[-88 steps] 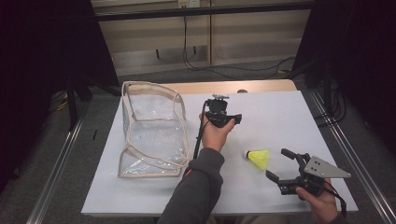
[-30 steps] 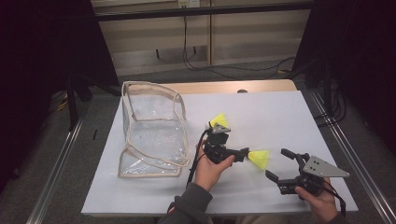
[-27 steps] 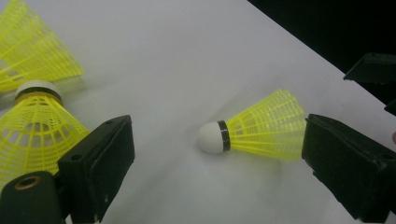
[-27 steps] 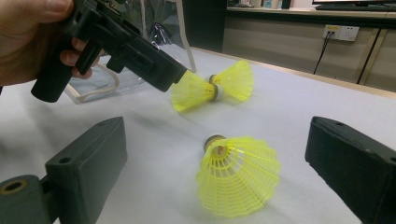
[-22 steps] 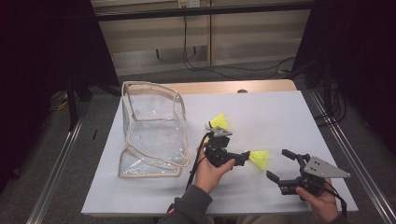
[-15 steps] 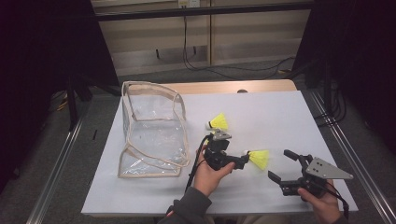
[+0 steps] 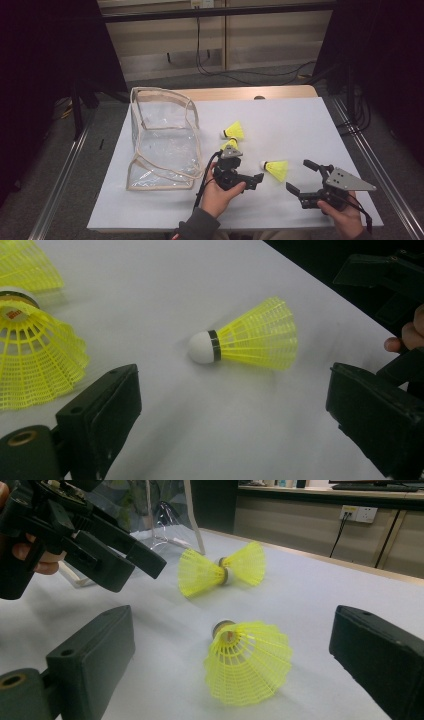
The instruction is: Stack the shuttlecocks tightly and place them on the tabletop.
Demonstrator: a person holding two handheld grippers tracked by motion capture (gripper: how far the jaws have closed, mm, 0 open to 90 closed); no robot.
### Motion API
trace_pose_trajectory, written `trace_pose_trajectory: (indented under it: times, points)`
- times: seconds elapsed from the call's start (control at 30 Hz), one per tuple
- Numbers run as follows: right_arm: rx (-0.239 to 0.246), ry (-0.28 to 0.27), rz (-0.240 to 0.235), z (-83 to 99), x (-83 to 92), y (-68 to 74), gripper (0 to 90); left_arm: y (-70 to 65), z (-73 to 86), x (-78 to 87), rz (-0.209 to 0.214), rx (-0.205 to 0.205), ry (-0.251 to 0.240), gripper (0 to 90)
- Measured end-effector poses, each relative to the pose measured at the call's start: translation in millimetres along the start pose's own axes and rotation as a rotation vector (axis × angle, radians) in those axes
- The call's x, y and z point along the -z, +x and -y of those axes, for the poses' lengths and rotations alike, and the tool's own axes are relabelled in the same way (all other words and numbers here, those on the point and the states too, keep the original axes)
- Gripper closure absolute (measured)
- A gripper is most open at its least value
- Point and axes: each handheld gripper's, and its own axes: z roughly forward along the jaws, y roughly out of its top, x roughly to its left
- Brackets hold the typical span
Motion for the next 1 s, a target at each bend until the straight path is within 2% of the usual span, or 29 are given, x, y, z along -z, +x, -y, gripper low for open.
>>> trace_pose_trajectory:
  times: [0.2, 0.37, 0.53, 0.77, 1.0]
  points:
    - [0.003, 0.005, -0.003, 0.3, -2.0, 0.7, 3.6, 1.3, 3.0, 2.4, 0.000, -0.006, -0.005, 7.1]
    - [0.003, 0.006, -0.008, 0.2, -2.7, 0.8, 3.6, -0.2, 6.9, 3.5, 0.012, -0.024, 0.012, 7.0]
    - [0.003, 0.005, -0.010, -0.1, -2.7, 0.9, 3.6, -2.7, 12.1, 5.0, 0.022, -0.025, 0.026, 6.6]
    - [-0.001, 0.004, -0.008, -0.2, -2.5, 0.7, 3.6, -4.9, 17.1, 6.5, 0.017, -0.035, 0.018, 5.6]
    - [0.001, 0.005, -0.006, -0.2, -2.0, 0.0, 3.6, -6.3, 22.8, 9.5, 0.037, -0.036, 0.021, 4.1]
